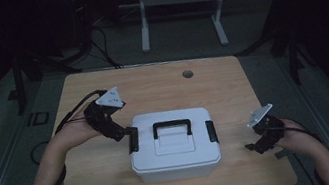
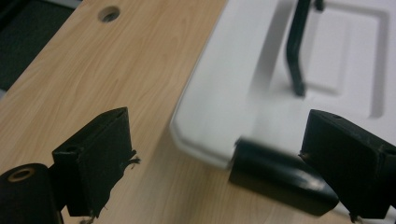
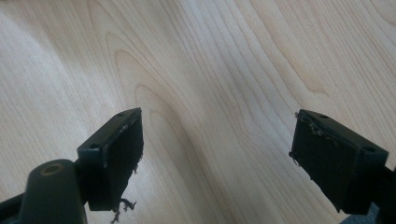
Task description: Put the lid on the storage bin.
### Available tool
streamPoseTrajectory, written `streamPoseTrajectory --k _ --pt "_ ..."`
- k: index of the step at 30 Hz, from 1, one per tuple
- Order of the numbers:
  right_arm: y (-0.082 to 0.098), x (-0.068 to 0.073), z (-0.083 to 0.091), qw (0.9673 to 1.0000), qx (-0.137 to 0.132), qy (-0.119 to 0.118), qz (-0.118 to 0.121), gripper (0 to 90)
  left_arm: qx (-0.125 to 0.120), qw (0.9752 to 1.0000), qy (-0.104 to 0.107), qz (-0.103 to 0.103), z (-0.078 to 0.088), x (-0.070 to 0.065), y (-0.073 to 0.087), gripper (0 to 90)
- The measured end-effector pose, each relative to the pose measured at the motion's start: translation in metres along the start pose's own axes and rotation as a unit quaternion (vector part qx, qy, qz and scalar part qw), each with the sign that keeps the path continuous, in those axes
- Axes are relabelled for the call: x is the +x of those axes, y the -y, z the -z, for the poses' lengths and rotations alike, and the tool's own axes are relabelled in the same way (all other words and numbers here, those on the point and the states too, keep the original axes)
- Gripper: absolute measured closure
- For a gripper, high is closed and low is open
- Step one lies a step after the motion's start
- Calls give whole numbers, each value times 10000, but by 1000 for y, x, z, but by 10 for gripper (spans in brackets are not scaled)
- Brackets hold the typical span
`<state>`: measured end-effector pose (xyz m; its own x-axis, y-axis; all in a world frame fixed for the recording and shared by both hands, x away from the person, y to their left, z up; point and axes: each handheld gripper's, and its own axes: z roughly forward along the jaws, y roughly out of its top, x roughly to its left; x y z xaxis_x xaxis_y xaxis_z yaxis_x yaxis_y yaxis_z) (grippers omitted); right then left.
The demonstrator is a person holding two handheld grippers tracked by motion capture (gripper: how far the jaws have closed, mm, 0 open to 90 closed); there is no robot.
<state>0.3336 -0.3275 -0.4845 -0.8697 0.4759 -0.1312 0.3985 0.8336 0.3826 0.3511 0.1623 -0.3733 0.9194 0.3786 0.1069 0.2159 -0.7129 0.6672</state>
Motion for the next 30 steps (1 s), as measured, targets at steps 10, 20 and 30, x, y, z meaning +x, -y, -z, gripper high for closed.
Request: streamPoseTrajectory --k 10,20,30 --pt "7 3 -2 9996 -175 187 -154 165 -191 9982 -240 518 -2 9 51 84" --pt "17 4 -4 9973 -576 190 -411 165 -297 9936 -436 999 -9 12 103 84" --pt "33 3 -10 9907 -1008 464 -783 165 -620 9806 -916 1618 -11 12 153 84"
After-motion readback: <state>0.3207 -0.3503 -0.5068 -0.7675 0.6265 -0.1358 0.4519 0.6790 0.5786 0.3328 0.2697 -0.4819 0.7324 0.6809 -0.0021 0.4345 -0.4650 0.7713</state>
